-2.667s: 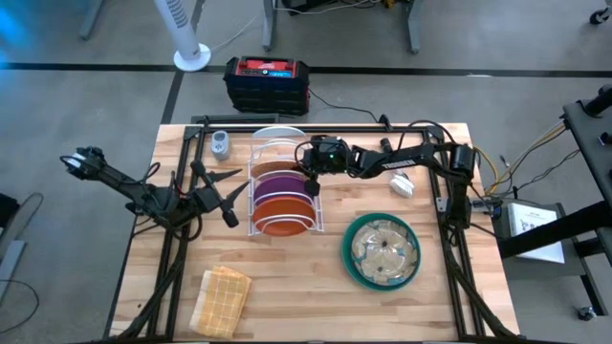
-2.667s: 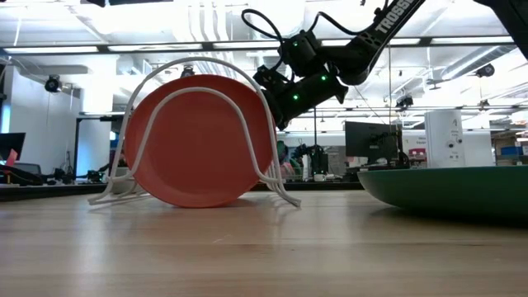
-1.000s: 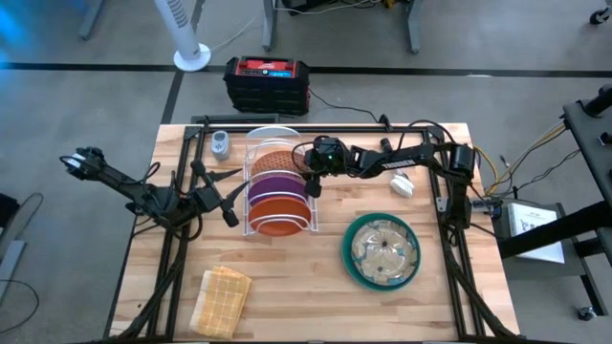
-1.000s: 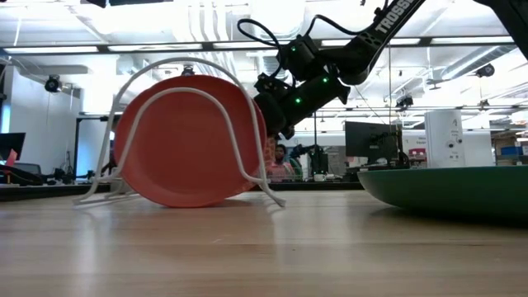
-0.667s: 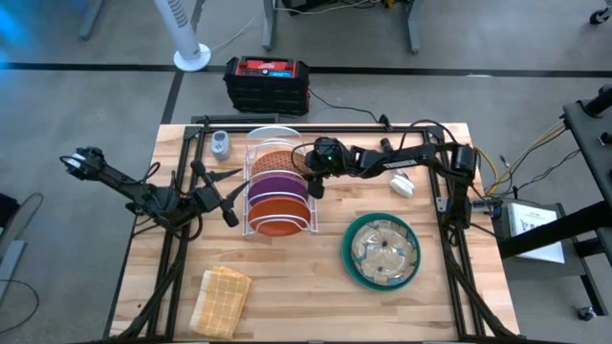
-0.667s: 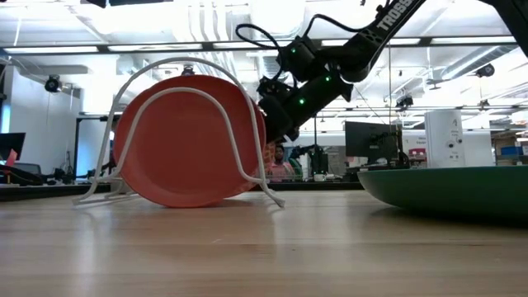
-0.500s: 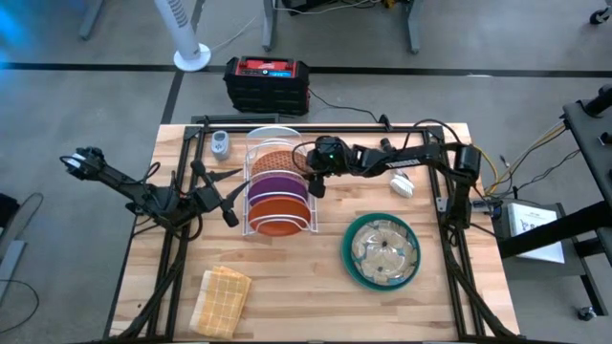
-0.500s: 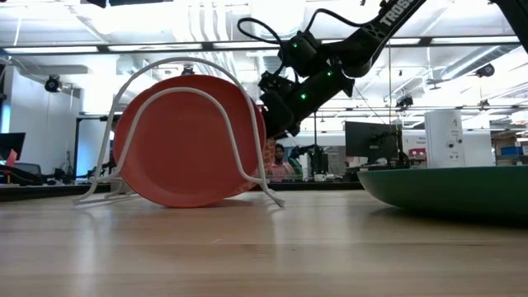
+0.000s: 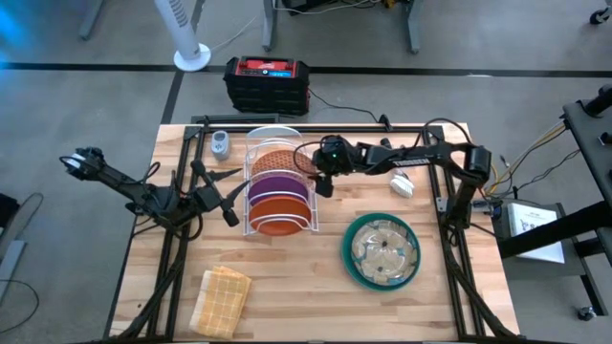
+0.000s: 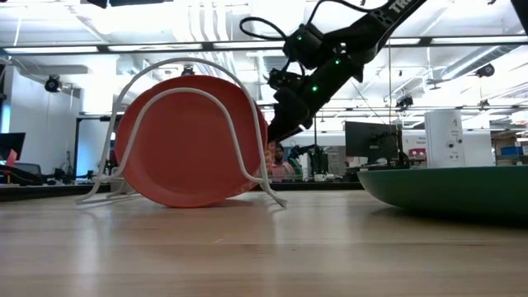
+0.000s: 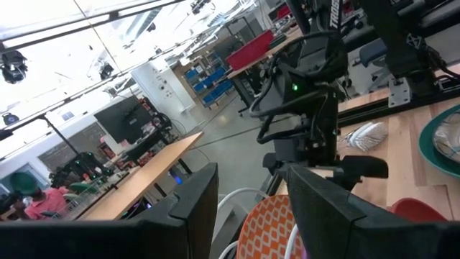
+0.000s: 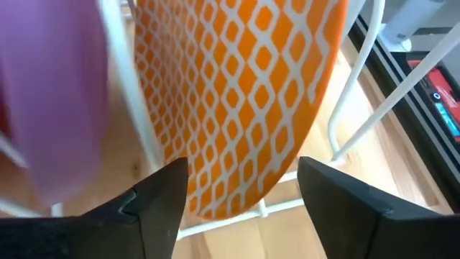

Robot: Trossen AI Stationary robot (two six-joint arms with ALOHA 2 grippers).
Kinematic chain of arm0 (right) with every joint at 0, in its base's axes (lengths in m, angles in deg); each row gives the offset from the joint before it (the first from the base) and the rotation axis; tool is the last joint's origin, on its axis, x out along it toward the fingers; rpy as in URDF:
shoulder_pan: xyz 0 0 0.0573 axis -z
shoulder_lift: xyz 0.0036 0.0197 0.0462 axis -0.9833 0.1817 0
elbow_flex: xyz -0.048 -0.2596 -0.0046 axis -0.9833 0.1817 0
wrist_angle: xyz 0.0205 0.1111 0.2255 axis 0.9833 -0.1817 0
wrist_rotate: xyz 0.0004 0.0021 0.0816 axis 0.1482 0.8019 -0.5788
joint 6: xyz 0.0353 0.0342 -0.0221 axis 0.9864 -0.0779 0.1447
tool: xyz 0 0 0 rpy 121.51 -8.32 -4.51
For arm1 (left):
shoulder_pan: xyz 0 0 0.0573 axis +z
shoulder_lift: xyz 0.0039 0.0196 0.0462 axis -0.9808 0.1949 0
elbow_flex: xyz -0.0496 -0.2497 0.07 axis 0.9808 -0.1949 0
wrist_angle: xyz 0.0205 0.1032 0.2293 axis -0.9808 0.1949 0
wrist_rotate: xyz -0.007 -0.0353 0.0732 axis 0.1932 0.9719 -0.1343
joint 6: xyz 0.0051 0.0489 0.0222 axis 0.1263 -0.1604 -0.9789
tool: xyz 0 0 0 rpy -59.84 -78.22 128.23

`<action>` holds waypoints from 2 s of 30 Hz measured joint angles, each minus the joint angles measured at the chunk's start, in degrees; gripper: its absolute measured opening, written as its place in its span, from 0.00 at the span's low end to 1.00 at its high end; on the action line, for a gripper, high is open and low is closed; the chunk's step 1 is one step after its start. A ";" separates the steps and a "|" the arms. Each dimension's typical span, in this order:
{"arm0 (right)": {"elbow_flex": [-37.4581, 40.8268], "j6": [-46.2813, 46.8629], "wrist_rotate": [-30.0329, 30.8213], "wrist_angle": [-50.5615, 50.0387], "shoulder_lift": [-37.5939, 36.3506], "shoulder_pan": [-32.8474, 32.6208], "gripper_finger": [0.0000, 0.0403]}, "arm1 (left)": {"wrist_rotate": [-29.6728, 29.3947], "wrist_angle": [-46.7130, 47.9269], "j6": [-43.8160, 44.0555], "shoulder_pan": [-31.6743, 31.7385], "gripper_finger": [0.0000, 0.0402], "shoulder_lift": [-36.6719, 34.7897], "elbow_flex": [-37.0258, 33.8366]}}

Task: Sort dishes
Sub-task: Put the orange/white plate into the dish rack

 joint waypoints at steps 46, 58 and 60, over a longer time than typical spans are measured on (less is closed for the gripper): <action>3.87 -0.17 5.74 -0.70 -5.29 0.00 0.00 | 0.01 0.00 0.20 0.46 0.39 0.07 -0.01; 3.87 -0.04 2.75 2.36 -5.24 0.02 0.00 | 0.01 0.11 0.20 0.57 0.39 0.07 -0.01; 3.87 -0.07 2.71 2.53 -5.24 0.02 0.00 | 0.01 0.11 0.20 0.77 0.39 0.07 -0.01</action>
